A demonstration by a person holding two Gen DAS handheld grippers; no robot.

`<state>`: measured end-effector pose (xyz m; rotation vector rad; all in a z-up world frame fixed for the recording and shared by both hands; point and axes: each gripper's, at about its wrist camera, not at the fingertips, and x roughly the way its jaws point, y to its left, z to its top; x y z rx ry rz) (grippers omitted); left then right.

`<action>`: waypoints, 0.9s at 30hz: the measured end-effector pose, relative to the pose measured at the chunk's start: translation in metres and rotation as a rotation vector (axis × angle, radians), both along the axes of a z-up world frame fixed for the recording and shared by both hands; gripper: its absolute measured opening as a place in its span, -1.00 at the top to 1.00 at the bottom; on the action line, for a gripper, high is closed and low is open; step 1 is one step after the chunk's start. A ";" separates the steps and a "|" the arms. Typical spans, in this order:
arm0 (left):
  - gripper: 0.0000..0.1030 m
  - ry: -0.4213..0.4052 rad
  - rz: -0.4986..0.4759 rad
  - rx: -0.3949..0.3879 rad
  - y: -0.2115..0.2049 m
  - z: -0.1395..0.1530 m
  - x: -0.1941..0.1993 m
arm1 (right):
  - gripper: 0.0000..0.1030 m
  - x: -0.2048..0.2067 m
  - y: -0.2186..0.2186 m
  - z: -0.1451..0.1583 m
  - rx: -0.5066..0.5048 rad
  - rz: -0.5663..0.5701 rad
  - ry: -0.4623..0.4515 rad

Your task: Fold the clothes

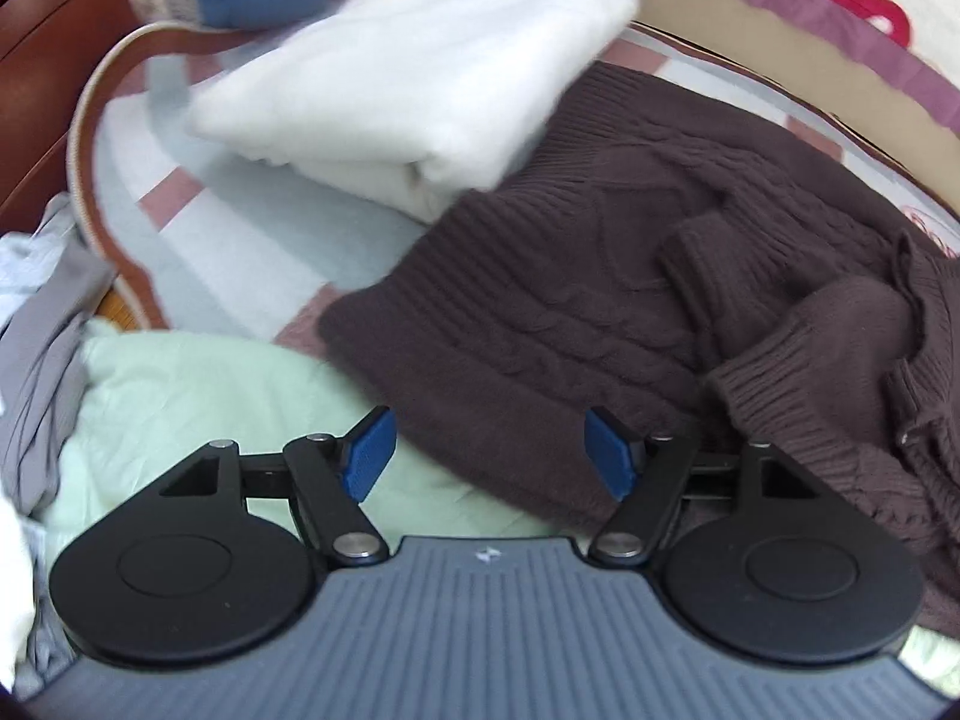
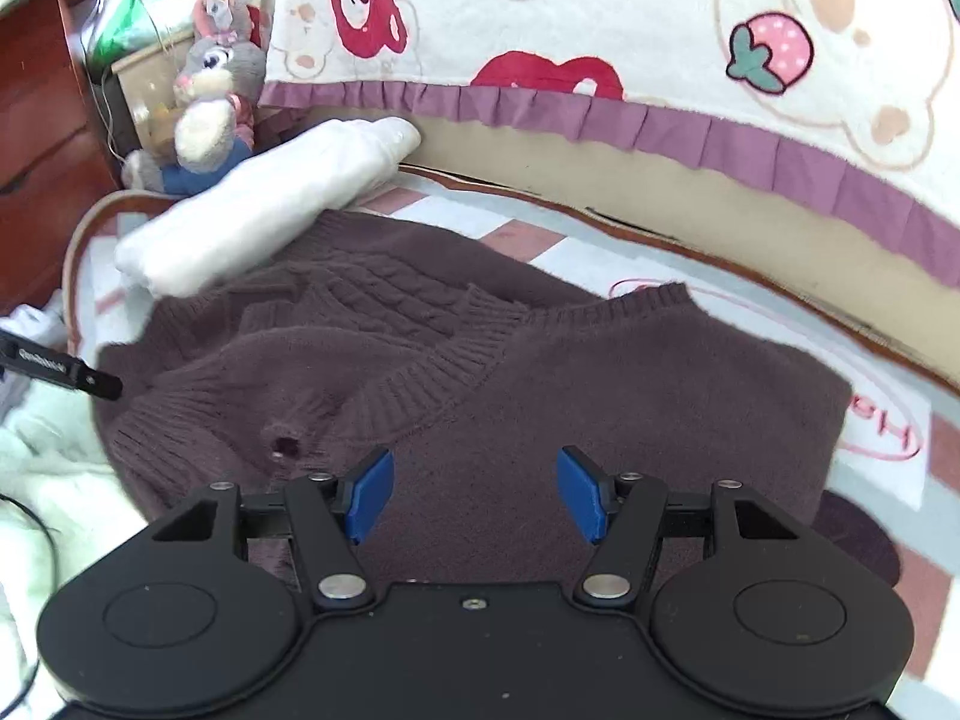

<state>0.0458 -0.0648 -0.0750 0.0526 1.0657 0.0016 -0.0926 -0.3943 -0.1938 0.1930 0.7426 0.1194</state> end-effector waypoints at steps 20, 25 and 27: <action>0.84 -0.233 -0.273 0.162 -0.024 -0.009 0.007 | -0.27 0.001 0.004 -0.002 0.035 0.086 0.037; 0.85 -0.418 -0.431 0.171 -0.062 0.058 -0.013 | -0.27 0.005 0.007 -0.018 0.068 0.146 0.187; 0.85 -0.493 -0.527 0.151 -0.089 0.087 -0.023 | -0.27 -0.002 -0.013 -0.012 0.156 0.084 0.182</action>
